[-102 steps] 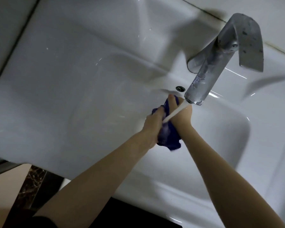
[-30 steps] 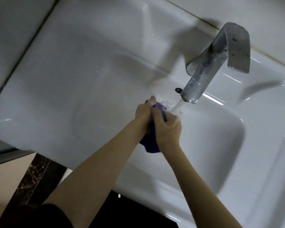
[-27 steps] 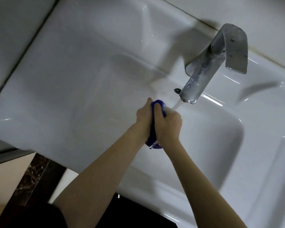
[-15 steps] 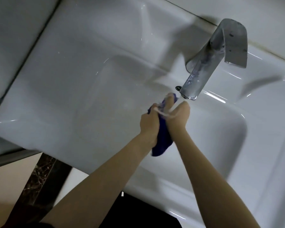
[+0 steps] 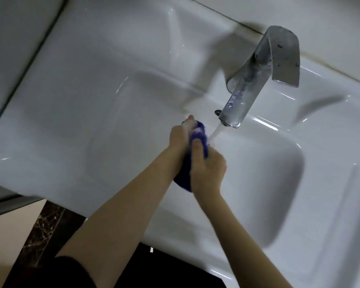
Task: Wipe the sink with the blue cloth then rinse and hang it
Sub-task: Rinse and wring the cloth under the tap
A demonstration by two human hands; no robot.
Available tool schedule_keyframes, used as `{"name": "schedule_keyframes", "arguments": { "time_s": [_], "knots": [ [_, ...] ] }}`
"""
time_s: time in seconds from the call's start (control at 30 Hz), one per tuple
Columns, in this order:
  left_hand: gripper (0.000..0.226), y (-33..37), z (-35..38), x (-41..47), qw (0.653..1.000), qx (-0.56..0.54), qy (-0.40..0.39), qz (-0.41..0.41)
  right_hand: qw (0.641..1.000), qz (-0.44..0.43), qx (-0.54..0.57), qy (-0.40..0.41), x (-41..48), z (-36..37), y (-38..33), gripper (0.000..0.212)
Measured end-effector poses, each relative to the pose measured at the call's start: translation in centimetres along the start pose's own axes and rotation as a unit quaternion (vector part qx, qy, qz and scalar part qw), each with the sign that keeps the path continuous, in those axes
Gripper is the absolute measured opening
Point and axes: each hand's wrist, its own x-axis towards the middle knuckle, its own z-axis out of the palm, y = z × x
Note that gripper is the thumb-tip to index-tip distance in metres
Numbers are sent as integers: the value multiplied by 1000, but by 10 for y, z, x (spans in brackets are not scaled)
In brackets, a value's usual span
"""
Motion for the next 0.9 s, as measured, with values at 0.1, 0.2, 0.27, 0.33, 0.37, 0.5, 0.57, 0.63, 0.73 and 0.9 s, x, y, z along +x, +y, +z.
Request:
{"name": "schedule_keyframes", "arguments": {
  "time_s": [0.1,0.2,0.27,0.33,0.37,0.5,0.57,0.63,0.73,0.9],
  "knots": [
    [26,-24,3,-8,999,31,-2,8,995,42,-88,11,30,0,0,50],
    [29,-33,5,-17,999,47,17,-6,990,137,14,44,68,-12,7,44],
    [37,-14,5,-10,997,79,14,3,987,128,90,45,39,-8,10,48],
    [39,1,4,1,998,60,-26,-5,993,64,98,14,-1,-2,5,53],
    [39,1,4,-2,998,48,-37,9,997,38,73,2,-5,-1,4,53],
    [32,-32,-4,-17,997,75,-14,-10,996,82,-46,2,54,-6,4,45],
    [36,-36,-12,-24,993,114,-30,-14,993,110,-26,-19,63,-9,10,42],
    [39,-27,-25,-24,986,162,-35,2,989,140,38,-26,49,-10,16,42],
    [37,-14,-47,-27,978,203,-22,35,965,204,164,-23,28,-18,7,34],
    [45,6,-65,-50,885,436,19,165,943,229,237,-32,16,-31,-18,32]
  ]
}}
